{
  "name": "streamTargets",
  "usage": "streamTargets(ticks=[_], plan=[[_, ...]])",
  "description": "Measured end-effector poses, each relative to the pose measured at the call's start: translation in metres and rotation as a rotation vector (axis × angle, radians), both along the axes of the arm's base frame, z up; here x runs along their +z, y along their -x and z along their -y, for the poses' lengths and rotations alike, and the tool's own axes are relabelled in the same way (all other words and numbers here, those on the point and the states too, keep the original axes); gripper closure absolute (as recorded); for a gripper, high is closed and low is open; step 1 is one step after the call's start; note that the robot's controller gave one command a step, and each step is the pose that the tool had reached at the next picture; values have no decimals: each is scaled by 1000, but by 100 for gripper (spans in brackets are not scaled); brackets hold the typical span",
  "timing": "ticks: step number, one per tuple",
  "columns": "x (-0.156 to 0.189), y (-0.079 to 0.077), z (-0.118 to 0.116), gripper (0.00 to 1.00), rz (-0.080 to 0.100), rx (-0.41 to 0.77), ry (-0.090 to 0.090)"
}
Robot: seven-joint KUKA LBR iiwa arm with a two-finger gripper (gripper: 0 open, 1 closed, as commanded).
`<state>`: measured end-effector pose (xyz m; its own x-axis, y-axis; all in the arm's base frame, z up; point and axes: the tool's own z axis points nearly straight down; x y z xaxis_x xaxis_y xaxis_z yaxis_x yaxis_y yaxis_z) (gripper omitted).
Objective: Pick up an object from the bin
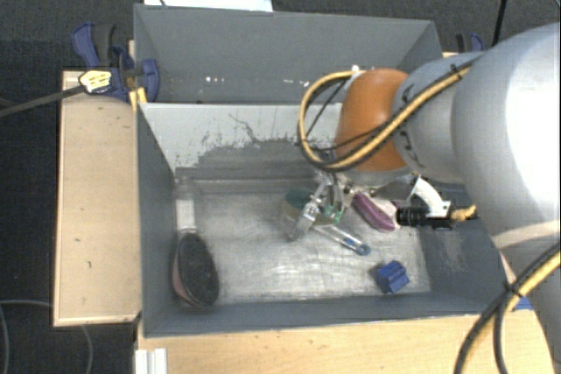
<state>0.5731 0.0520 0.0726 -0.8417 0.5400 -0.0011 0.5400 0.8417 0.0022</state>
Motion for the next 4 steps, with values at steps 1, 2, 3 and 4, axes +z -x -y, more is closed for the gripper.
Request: streamTargets(ticks=[1,2,3,4], plan=[[1,-1,0,0,1,4,1],[4,-3,0,100,6,5,0],[47,-4,0,100,4,11,0],[98,-6,0,100,5,19,0]])
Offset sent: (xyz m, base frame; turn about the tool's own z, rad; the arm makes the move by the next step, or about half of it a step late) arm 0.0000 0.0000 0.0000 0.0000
